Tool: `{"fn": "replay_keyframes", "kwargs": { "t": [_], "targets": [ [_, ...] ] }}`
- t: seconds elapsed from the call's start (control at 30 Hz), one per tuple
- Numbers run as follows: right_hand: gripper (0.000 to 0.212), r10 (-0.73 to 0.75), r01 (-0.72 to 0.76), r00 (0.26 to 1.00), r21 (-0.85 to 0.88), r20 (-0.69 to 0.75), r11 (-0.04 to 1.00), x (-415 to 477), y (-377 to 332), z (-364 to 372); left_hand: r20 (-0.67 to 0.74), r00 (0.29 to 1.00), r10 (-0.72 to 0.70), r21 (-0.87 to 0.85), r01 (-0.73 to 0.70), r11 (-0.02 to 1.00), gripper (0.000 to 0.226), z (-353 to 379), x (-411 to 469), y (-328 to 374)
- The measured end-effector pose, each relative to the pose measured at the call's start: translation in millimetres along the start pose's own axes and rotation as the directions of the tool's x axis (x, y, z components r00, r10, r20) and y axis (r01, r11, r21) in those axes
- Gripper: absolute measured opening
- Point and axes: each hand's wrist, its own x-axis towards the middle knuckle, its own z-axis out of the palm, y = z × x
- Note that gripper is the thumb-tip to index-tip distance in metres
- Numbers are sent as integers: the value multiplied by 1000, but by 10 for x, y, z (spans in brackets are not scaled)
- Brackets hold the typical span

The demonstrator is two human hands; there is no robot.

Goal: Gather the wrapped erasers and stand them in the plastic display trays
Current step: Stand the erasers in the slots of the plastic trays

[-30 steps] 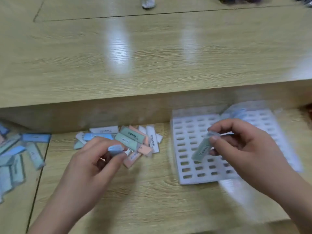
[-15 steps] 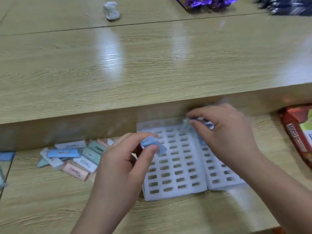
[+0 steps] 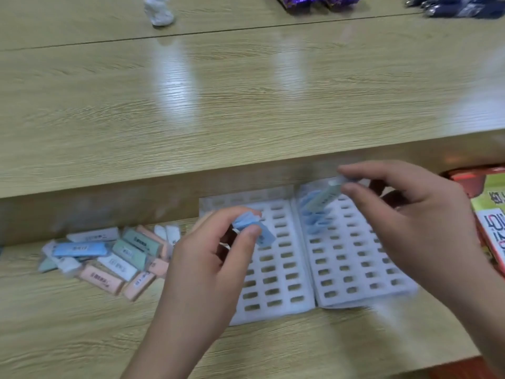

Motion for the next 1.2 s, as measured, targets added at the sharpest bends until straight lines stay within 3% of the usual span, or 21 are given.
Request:
{"fn": "replay_keyframes", "kwargs": {
  "t": [0.07, 0.2, 0.37, 0.53, 0.63, 0.8, 1.1, 1.2],
  "targets": [
    [24, 28, -26, 999, 32, -41, 999, -50, 99, -154, 2, 1000, 25, -22, -25, 999, 14, 132, 30, 86],
    [26, 34, -39, 998, -131, -46, 991, -107, 404, -327, 52, 996, 66, -17, -65, 998, 17, 429, 86, 187],
    [21, 46, -52, 998, -146, -46, 988, -72, 671, -445, 63, 982, 179, 213, -188, 959, 17, 702, 137, 161],
    [19, 37, -44, 998, -159, -42, 986, -32, 909, -478, 91, 930, 357, 554, -345, 757, 17, 849, 111, 8],
    [17, 16, -22, 999, -155, -38, 988, -23, 977, -434, 70, 927, 367, 572, -339, 747, 26, 909, 97, -3],
    [14, -78, 70, 997, -222, -29, 973, -23, 1061, -345, 25, 934, 355, 619, -294, 729, 15, 935, 91, -3],
    [16, -68, 65, 998, -241, -3, 968, 109, 1099, -279, 127, 855, 502, 682, -443, 582, 17, 925, 118, 6],
    [18, -77, 76, 997, -266, 7, 961, 105, 1125, -296, 137, 861, 490, 651, -451, 610, 11, 900, 124, -11]
  ]
}}
